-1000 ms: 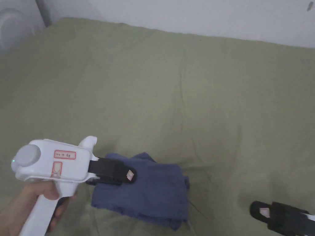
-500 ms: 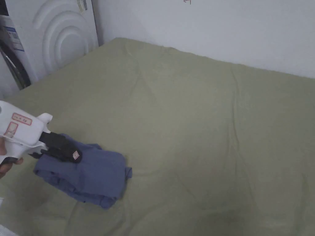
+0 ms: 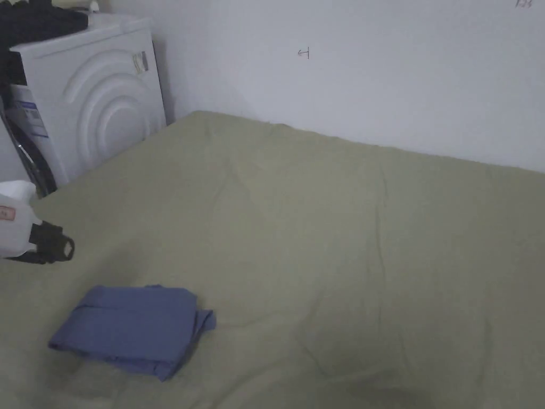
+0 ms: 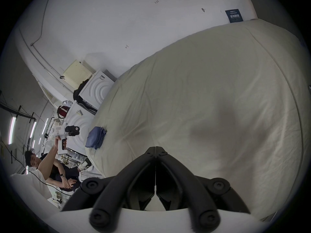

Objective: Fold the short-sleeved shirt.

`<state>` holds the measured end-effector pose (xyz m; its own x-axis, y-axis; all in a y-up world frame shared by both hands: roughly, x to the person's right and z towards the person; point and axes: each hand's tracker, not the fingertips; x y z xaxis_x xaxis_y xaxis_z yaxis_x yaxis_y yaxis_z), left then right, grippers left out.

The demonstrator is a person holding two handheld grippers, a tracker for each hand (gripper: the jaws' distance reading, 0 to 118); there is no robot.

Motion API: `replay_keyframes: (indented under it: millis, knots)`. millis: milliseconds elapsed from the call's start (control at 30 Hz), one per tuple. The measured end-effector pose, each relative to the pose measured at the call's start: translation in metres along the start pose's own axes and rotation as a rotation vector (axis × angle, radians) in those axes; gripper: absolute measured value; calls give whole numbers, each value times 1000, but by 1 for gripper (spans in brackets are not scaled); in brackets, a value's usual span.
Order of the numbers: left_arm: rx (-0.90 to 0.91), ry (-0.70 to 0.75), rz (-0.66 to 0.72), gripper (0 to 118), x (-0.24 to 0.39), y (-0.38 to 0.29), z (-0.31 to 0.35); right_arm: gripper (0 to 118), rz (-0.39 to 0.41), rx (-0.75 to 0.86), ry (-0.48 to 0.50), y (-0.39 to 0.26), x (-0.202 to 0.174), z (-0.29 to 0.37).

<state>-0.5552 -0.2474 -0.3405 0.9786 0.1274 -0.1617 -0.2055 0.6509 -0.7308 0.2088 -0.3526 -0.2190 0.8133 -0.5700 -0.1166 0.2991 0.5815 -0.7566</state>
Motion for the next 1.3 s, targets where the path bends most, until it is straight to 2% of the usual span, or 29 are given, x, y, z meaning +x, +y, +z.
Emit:
replay_keyframes:
  millis: [100, 200, 233, 267, 333, 467, 533, 600, 767, 967, 1000, 1033, 1067, 1100, 1133, 1167, 1200, 1300]
  knots:
    - [-7, -140, 46, 2, 44, -14, 12, 1, 49, 61, -69, 3, -10, 14]
    - [73, -129, -61, 2, 119, -58, 19, 1, 130, 133, -159, 6, -28, 28]
    - [85, -100, -127, 2, 152, -72, 23, 1, 163, 176, -210, 6, -37, 33]
    - [129, -133, -147, 2, 180, -90, 28, 1, 203, 212, -257, 6, -45, 37]
    - [187, -198, -149, 2, 240, -118, 41, 1, 285, 291, -368, 6, -65, 43]
    - [369, -294, -110, 2, 327, -154, 64, 1, 425, 429, -474, -1, -95, 52]
    - [481, -236, -188, 2, 376, -172, 88, 1, 471, 500, -518, -9, -110, 57]
    - [595, -196, -174, 2, 397, -185, 105, 1, 510, 540, -515, -14, -119, 61]
    - [615, -222, -281, 2, 411, -187, 129, 1, 488, 565, -494, -15, -125, 79]
    - [612, -213, -269, 8, 408, -180, 129, 4, 473, 632, -522, -13, -128, 93]
    - [612, -213, -267, 13, 408, -180, 129, 10, 474, 637, -525, -12, -128, 95]
    - [621, -209, -273, 27, 408, -179, 128, 27, 477, 638, -526, -12, -129, 96]
    - [619, -207, -275, 78, 408, -178, 127, 75, 477, 638, -530, -11, -129, 95]
    - [608, -208, -281, 118, 410, -177, 127, 113, 478, 636, -543, -10, -131, 95]
    - [585, -215, -297, 117, 412, -175, 124, 118, 473, 632, -562, -8, -130, 94]
    - [563, -225, -308, 118, 412, -176, 122, 118, 468, 627, -570, -6, -130, 92]
    - [620, -254, -346, 118, 412, -189, 128, 118, 484, 690, -562, -14, -131, 91]
    - [605, -193, -370, 118, 404, -228, 106, 118, 473, 679, -564, -12, -134, 95]
